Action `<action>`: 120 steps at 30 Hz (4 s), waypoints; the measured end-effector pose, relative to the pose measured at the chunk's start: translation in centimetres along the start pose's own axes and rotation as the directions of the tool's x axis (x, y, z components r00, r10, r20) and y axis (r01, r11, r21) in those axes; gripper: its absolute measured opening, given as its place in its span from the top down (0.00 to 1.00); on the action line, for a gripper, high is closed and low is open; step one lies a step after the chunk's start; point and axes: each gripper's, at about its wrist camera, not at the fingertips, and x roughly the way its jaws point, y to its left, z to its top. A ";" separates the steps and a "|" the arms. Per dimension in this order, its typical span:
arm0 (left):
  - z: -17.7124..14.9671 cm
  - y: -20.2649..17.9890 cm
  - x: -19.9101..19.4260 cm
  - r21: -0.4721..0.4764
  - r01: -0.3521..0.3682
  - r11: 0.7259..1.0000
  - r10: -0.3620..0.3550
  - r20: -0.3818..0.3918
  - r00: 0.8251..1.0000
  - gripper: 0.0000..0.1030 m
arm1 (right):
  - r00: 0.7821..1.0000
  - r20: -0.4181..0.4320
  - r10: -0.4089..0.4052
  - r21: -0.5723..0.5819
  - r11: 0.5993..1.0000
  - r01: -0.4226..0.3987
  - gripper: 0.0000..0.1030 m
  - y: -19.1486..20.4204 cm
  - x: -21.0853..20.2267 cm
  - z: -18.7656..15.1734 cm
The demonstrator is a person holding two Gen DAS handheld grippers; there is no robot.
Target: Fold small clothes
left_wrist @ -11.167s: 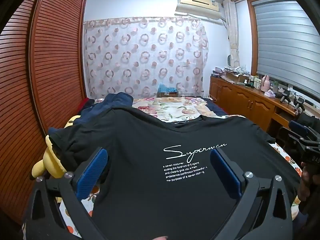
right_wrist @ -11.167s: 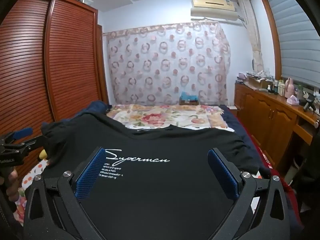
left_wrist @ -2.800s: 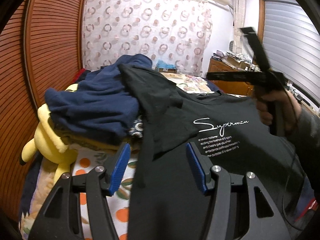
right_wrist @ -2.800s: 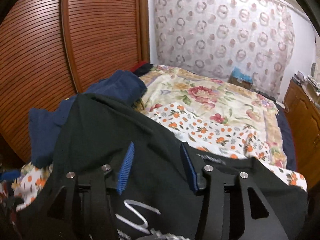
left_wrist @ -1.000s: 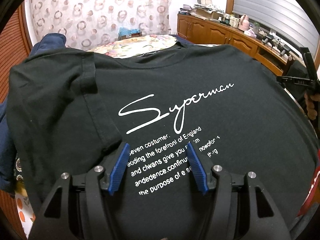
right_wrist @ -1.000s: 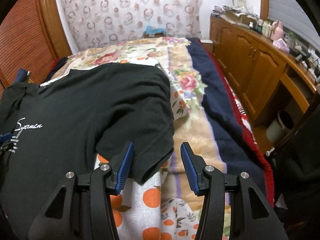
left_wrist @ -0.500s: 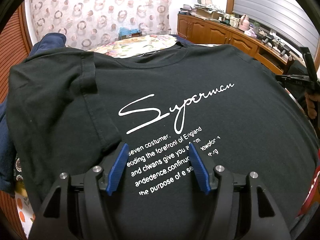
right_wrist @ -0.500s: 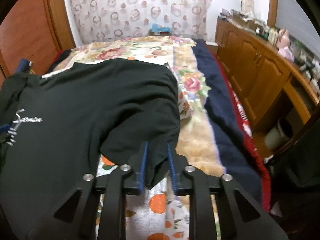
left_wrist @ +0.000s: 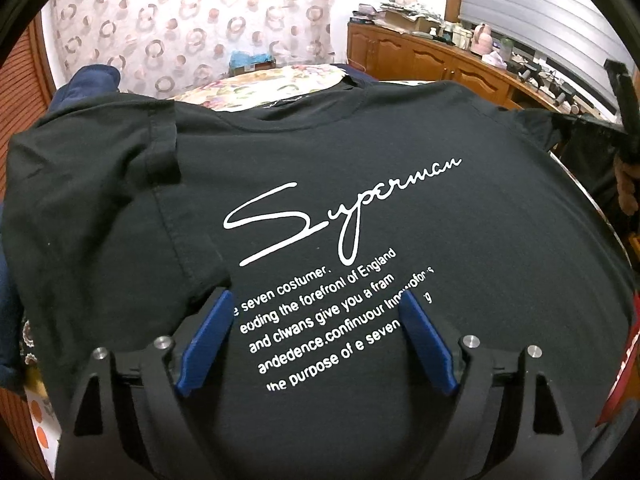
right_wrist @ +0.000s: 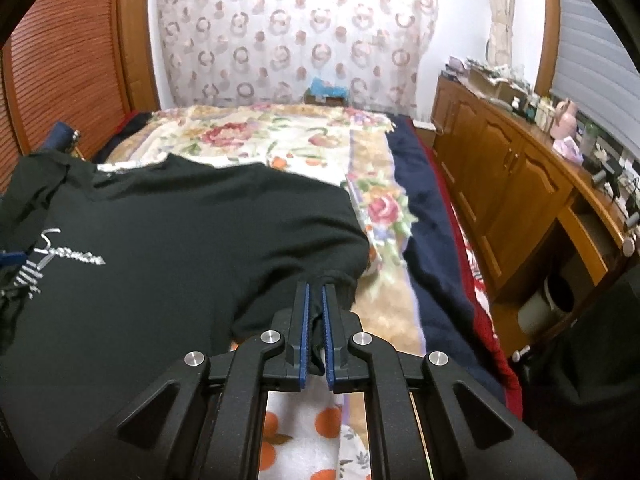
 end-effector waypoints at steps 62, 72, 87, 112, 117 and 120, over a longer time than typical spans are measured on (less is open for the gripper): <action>-2.4 -0.2 -9.2 -0.092 0.082 0.992 -0.054 0.270 0.961 0.00 | 0.988 0.004 0.152 -0.102 0.983 -0.151 0.99 8.6 1.8 4.8; -3.6 1.7 -10.2 -0.137 0.067 0.988 -0.025 0.287 0.958 0.00 | 0.963 0.064 0.263 -0.254 0.937 -0.239 1.00 19.1 2.1 12.5; -4.0 3.7 -10.1 -0.182 0.052 0.982 0.001 0.282 0.959 0.00 | 0.989 0.000 0.147 -0.228 0.963 -0.144 0.61 18.1 5.4 11.0; -3.8 2.6 -9.7 -0.165 0.059 0.985 -0.013 0.269 0.963 0.00 | 0.962 -0.166 0.218 -0.316 0.912 -0.261 0.81 21.2 6.0 -0.6; -4.0 2.7 -9.5 -0.168 0.058 0.984 -0.012 0.267 0.964 0.00 | 0.963 -0.148 0.227 -0.322 0.909 -0.264 0.97 20.6 5.7 -0.7; -4.1 2.8 -9.6 -0.169 0.057 0.984 -0.010 0.268 0.963 0.00 | 0.952 -0.136 0.273 -0.304 0.903 -0.302 0.98 20.0 4.4 -0.5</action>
